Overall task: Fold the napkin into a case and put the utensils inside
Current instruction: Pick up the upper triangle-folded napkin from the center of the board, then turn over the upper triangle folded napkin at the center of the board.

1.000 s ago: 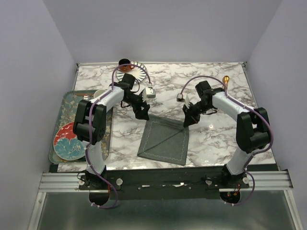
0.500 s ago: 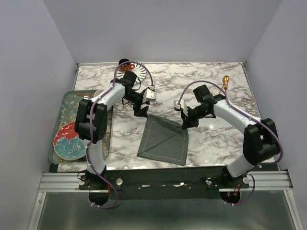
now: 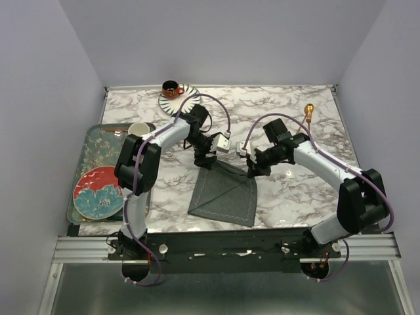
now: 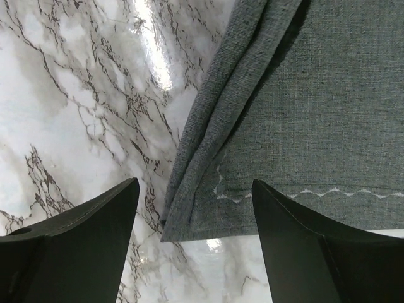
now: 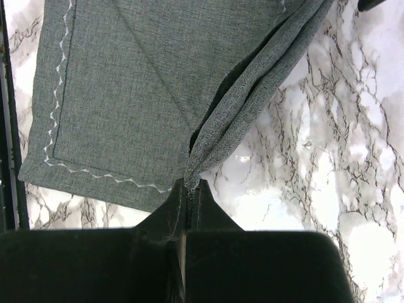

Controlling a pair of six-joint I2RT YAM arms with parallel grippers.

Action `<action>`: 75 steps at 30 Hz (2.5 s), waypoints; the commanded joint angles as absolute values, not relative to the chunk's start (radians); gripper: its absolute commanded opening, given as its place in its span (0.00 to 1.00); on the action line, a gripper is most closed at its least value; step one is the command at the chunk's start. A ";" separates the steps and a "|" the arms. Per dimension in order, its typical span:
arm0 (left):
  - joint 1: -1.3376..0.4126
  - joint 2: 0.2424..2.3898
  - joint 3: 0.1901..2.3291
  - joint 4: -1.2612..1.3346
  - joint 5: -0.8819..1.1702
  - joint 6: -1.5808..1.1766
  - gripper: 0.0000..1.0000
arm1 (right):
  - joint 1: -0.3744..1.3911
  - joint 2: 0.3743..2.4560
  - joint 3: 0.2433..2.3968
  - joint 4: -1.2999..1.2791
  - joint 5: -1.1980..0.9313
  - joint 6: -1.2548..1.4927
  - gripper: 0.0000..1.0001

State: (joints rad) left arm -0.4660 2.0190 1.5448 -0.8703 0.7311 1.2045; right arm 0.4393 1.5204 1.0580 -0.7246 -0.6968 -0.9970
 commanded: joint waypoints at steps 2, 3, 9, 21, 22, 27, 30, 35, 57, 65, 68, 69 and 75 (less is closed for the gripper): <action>-0.469 2.051 1.595 -0.881 0.672 1.203 0.83 | 0.462 1.460 1.032 -0.703 -0.701 -1.040 0.01; -0.471 2.054 1.598 -0.882 0.670 1.206 0.84 | 0.463 1.459 1.031 -0.703 -0.701 -1.043 0.01; -0.480 2.074 1.624 -0.914 0.655 1.265 0.85 | 0.474 1.433 1.014 -0.698 -0.701 -1.055 0.01; -0.499 2.072 1.611 -0.940 0.641 1.301 0.67 | 0.482 1.410 1.006 -0.698 -0.700 -1.081 0.01; -0.499 2.072 1.612 -0.942 0.640 1.302 0.65 | 0.482 1.410 1.006 -0.698 -0.699 -1.083 0.01; -0.502 2.074 1.608 -0.951 0.627 1.308 0.51 | 0.485 1.399 1.009 -0.701 -0.704 -1.091 0.01; -0.502 2.068 1.600 -0.954 0.630 1.319 0.45 | 0.485 1.396 1.011 -0.703 -0.704 -1.092 0.01; -0.502 2.046 1.577 -0.956 0.646 1.328 0.38 | 0.485 1.391 1.014 -0.704 -0.703 -1.091 0.01; -0.397 1.988 2.006 -0.700 0.477 0.901 0.00 | 0.210 1.502 1.365 -0.577 -0.539 -0.925 0.01; -0.388 1.922 1.905 -0.378 0.373 0.907 0.00 | 0.166 1.554 1.446 -0.464 -0.544 -1.043 0.00; -0.411 1.811 1.609 -0.232 0.338 0.933 0.00 | 0.170 1.508 1.291 -0.399 -0.561 -1.107 0.01; -0.431 1.781 1.526 -0.156 0.327 0.940 0.00 | 0.176 1.485 1.238 -0.382 -0.561 -1.147 0.01; -0.552 1.591 1.039 -0.020 0.252 0.915 0.00 | 0.221 1.404 0.944 -0.337 -0.554 -1.279 0.01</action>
State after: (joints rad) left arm -0.4923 1.7321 1.3041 -0.1677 0.3904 0.9298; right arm 0.2020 1.4742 1.1221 -0.3439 -0.5903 -1.1419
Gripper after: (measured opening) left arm 0.011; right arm 0.025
